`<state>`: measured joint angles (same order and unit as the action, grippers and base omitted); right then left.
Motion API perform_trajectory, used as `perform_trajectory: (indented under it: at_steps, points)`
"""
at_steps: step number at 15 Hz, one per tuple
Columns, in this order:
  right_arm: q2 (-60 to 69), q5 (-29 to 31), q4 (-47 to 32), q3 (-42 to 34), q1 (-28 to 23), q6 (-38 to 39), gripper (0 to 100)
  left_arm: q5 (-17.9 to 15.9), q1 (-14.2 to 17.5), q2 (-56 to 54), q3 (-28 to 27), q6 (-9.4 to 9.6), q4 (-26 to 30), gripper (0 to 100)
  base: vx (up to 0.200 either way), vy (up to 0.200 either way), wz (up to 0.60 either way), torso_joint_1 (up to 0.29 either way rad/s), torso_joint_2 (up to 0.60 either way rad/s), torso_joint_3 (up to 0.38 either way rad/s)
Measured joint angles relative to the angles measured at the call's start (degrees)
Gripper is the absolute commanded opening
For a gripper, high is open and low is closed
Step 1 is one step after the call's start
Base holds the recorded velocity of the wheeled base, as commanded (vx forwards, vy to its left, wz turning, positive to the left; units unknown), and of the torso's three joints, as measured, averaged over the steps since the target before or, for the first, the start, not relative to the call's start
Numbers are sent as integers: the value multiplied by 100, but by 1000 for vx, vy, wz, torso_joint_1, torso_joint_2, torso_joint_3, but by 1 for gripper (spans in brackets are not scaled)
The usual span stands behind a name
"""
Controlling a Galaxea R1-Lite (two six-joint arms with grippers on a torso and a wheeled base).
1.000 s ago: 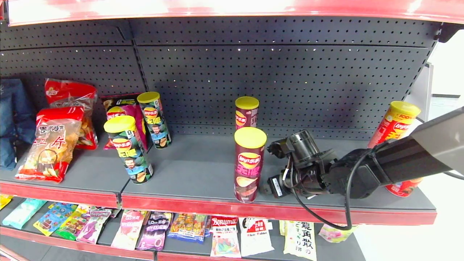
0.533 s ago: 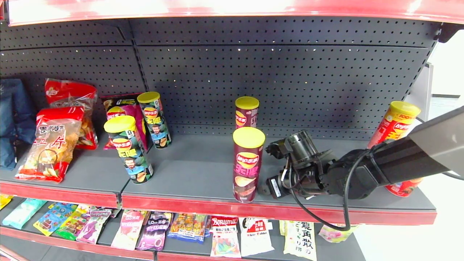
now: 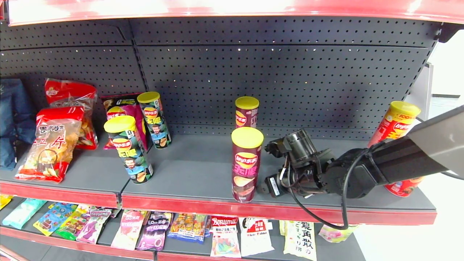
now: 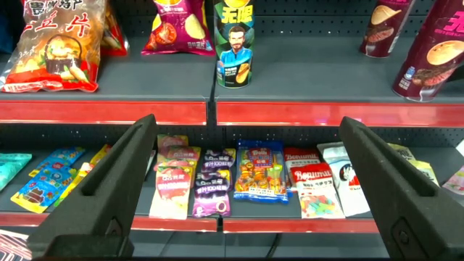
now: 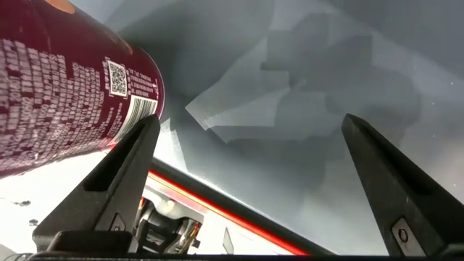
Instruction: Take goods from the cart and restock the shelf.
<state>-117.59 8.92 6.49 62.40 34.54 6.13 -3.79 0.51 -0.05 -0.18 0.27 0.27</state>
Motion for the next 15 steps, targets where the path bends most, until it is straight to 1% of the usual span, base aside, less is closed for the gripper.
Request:
perform_trajectory:
  at_steps: [15]
  points:
    - [-162,44,0,217,101,2,100,0,0,0,0,-2,0,100,0,0,0,0,0,0]
